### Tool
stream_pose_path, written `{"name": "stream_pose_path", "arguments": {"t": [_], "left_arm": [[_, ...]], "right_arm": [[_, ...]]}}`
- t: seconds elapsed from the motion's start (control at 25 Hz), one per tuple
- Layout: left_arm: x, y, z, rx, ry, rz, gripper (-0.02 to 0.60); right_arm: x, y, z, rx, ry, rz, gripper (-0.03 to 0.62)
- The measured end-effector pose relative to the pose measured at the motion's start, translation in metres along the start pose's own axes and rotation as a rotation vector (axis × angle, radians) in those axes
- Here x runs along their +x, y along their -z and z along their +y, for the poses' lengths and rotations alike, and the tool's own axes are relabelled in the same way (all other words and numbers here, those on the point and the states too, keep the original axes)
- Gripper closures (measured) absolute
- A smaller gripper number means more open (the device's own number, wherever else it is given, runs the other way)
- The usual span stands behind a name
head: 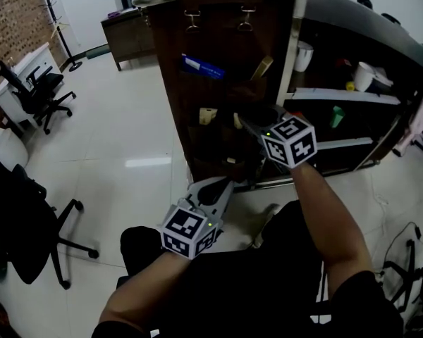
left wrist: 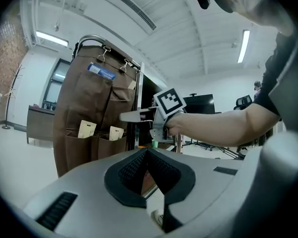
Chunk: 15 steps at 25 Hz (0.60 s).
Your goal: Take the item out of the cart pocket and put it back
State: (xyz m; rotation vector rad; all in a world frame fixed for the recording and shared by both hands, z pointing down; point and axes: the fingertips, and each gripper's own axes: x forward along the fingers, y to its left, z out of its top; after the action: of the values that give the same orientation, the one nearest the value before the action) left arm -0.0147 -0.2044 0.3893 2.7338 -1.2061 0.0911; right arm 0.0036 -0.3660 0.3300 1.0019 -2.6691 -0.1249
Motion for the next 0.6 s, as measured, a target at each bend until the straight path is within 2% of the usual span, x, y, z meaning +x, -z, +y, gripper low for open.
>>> {"name": "stream_pose_path", "arguments": {"t": [0.12, 0.52, 0.6], "left_arm": [[-0.001, 0.0, 0.001, -0.008, 0.001, -0.002, 0.581], [0.0, 0.0, -0.001, -0.017, 0.01, 0.0, 0.581], [0.0, 0.0, -0.001, -0.018, 0.01, 0.0, 0.581]], "right_arm": [[0.018, 0.024, -0.011, 0.002, 0.01, 0.062, 0.436], [0.044, 0.059, -0.006, 0.035, -0.034, 0.13, 0.437], [0.046, 0.064, -0.002, 0.026, -0.04, 0.146, 0.474]]}}
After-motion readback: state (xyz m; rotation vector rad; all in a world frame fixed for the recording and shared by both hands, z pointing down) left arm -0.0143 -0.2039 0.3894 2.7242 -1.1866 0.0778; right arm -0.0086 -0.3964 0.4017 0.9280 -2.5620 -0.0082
